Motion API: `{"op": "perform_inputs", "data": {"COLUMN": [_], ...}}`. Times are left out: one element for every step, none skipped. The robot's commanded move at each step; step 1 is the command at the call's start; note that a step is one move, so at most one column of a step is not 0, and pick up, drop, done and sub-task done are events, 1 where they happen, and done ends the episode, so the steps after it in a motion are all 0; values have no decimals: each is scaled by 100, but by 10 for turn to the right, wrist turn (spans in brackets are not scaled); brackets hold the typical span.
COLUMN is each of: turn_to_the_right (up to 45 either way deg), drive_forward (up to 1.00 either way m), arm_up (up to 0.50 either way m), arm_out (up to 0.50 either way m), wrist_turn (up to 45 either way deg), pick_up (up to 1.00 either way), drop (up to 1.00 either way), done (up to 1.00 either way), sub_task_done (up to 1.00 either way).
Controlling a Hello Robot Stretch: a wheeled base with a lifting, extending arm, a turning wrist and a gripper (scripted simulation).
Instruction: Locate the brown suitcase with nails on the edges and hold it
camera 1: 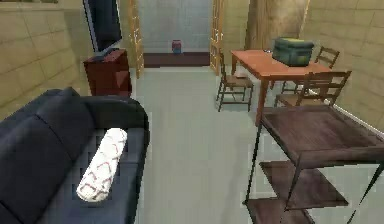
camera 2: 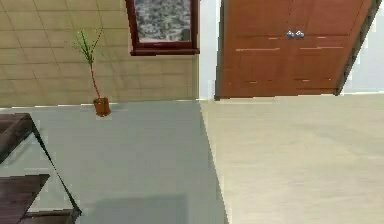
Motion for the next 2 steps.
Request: {"op": "perform_inputs", "data": {"turn_to_the_right": [0,0], "drive_forward": [100,100], "arm_up": [0,0], "arm_out": [0,0], "wrist_turn": [0,0], "pick_up": [0,0], "drop": [0,0], "done": [0,0], "sub_task_done": [0,0]}}
